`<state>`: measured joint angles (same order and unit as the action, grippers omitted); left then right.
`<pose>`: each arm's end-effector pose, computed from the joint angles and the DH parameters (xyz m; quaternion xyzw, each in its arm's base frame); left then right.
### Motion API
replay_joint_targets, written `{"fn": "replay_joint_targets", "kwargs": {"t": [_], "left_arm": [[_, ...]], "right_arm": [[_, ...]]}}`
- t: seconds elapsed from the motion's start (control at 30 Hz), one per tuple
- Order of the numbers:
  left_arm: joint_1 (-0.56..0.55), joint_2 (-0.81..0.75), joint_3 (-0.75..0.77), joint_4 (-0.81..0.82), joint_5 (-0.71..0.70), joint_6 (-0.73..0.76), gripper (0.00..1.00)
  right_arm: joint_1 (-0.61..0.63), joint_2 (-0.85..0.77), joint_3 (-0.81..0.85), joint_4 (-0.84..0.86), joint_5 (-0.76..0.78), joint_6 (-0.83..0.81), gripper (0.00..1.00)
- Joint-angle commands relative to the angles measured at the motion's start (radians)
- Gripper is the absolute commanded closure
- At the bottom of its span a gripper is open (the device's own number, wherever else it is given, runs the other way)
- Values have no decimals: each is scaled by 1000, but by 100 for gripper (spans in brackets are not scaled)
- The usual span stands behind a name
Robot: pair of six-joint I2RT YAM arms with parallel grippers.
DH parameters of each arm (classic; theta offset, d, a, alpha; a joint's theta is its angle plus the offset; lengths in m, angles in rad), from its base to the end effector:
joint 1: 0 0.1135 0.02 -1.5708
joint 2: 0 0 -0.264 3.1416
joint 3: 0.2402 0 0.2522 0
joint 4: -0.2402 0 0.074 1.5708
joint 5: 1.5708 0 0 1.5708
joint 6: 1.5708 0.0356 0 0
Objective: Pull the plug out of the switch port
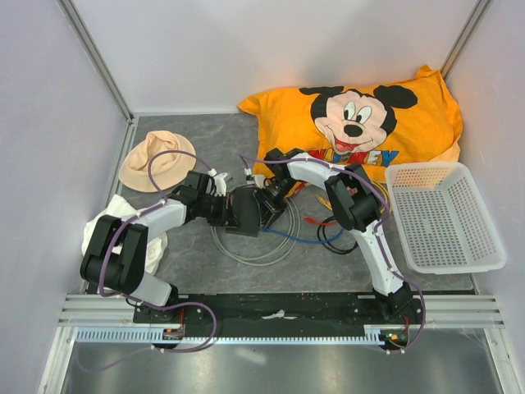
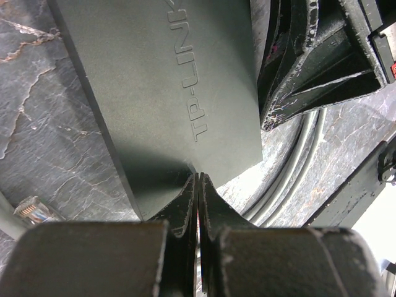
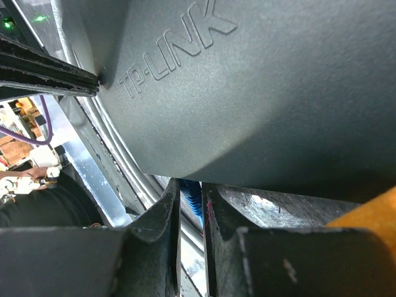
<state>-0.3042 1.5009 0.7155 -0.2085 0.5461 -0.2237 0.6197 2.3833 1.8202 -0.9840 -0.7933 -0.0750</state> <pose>0.2560 -0.0998 0.1585 0.1138 0.9193 -0.3210 0.1970 0.3542 0.2839 0.1161 0.3183 -0.8657 -0.3750 0.0934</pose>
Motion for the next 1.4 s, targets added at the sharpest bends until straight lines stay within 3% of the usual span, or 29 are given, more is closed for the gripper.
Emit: {"fn": "replay_joint_targets", "kwargs": {"t": [0.0,0.57,0.93,1.1,1.37], "left_arm": [[-3,19,16,-6,-14,6,99],[-3,21,16,-6,-15,3,98],[-3,24,16,-3,-17,1,98],[-3,18,13,-5,-17,1,98],[-3,25,10,15,-6,-12,98]], "right_arm": [[21,62,-65,53,308,-63,100],[29,51,-150,-27,508,-88,100],[34,13,-159,-31,471,-86,100],[34,-110,-101,-27,420,-120,100],[-32,-349,-98,-68,574,-244,100]]}}
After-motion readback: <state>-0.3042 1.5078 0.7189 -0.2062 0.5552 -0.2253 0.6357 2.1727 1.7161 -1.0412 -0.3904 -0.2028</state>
